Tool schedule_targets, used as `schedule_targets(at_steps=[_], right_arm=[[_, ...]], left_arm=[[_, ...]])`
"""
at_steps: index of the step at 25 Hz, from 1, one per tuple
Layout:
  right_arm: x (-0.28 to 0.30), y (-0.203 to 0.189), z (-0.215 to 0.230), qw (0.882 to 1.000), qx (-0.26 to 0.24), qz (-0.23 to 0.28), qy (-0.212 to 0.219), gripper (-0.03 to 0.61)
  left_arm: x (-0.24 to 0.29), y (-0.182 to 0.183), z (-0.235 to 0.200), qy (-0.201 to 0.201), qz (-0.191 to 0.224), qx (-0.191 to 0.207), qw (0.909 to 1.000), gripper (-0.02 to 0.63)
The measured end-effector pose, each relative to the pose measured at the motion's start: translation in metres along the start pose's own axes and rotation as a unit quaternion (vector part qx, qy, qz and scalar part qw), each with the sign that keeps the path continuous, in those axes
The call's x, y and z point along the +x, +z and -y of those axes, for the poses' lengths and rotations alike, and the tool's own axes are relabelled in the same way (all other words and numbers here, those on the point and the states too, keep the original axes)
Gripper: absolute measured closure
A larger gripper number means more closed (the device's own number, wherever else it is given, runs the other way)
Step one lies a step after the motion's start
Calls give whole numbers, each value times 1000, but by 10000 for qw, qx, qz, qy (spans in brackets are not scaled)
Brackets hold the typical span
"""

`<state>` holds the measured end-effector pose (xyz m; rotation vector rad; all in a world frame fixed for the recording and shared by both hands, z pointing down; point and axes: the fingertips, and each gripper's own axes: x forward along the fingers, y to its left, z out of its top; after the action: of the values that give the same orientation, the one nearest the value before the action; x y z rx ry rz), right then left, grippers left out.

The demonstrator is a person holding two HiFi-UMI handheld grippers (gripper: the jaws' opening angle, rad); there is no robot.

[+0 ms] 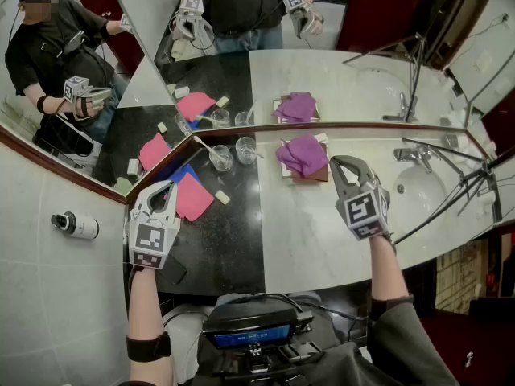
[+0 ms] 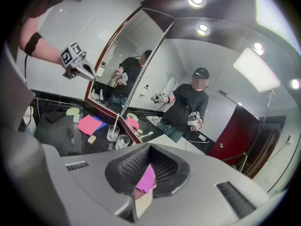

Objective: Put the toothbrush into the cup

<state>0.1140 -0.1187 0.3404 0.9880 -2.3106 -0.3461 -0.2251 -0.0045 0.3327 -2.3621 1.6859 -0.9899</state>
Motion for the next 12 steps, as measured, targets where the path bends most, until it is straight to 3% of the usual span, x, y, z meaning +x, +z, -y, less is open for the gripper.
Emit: schedule_targets(at_steps=[4, 8, 12], right_arm=[[6, 15, -7, 9964, 782, 289, 127, 560], [11, 30, -13, 9870, 1500, 540, 221, 560], [18, 39, -27, 9741, 2117, 712, 366, 560]], left_arm=[[3, 6, 4, -74, 410, -890, 9952, 614], [3, 9, -4, 16, 844, -2361, 9681, 614], [6, 9, -3, 128, 948, -2774, 9560, 614]])
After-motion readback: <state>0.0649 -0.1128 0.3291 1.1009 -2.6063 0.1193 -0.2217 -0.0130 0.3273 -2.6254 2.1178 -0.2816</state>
